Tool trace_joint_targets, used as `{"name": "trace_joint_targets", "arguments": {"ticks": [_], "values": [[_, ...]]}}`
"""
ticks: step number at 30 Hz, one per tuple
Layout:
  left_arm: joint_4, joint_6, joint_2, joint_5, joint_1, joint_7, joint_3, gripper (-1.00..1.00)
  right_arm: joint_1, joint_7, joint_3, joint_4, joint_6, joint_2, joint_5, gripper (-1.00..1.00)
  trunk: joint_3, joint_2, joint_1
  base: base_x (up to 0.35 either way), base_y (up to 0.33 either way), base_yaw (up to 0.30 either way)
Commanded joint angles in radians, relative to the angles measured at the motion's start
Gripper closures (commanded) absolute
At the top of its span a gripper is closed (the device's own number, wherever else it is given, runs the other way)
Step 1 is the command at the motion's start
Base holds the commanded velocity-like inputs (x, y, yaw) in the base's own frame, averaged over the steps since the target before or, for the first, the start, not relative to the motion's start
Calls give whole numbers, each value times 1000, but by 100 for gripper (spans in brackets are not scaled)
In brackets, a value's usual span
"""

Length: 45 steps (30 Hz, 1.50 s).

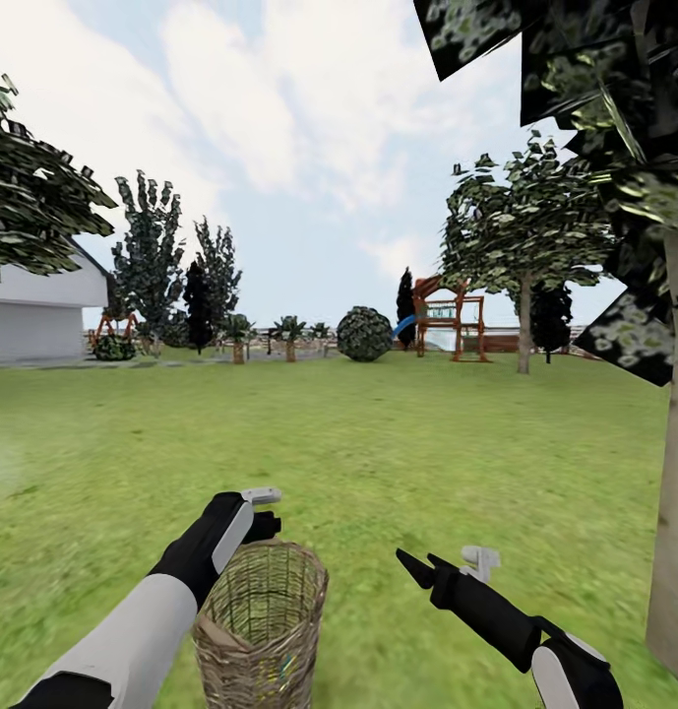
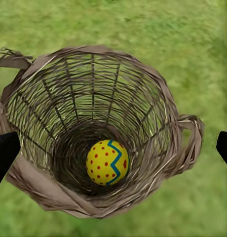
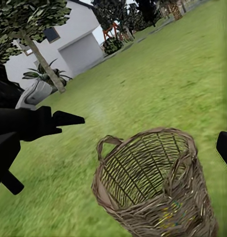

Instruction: Take the three Easter eggs out of the wicker basket on the lawn in the garden, then place them on the lawn next to a single tree (choose any tree) so that all three eggs are next to the same tree and none are left in the basket.

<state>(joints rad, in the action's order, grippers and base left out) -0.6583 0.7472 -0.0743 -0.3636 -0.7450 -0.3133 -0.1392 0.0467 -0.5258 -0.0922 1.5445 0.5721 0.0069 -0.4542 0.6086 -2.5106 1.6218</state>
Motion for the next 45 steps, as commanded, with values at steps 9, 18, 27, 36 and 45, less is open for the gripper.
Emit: {"name": "trace_joint_targets", "arguments": {"ticks": [9, 18, 27, 36, 45], "values": [[-1, 3, 1, -11, 0, -10, -3, -100, 1, -2, -4, 0, 8, 1, -9, -100, -3, -1, 0, 32, 7, -73], [-1, 3, 2, -11, 0, -10, -3, -100, 1, -3, -6, 0, 7, 1, -9, -100, -3, -1, 0, 121, 126, -6], [0, 3, 2, -11, 0, -13, -3, -100, 1, -3, -5, 0, 7, 1, -9, -100, -4, -1, 0, 103, 144, -21], [0, 3, 2, -9, 0, -13, -3, -100, 1, -3, -6, 0, 7, 1, -9, -100, -8, -1, 0, 45, 79, -71], [0, 3, 2, -10, 0, -12, -3, -100, 1, -3, -7, 0, 8, 1, -9, -100, -8, -1, 0, 4, -63, -6]]}}
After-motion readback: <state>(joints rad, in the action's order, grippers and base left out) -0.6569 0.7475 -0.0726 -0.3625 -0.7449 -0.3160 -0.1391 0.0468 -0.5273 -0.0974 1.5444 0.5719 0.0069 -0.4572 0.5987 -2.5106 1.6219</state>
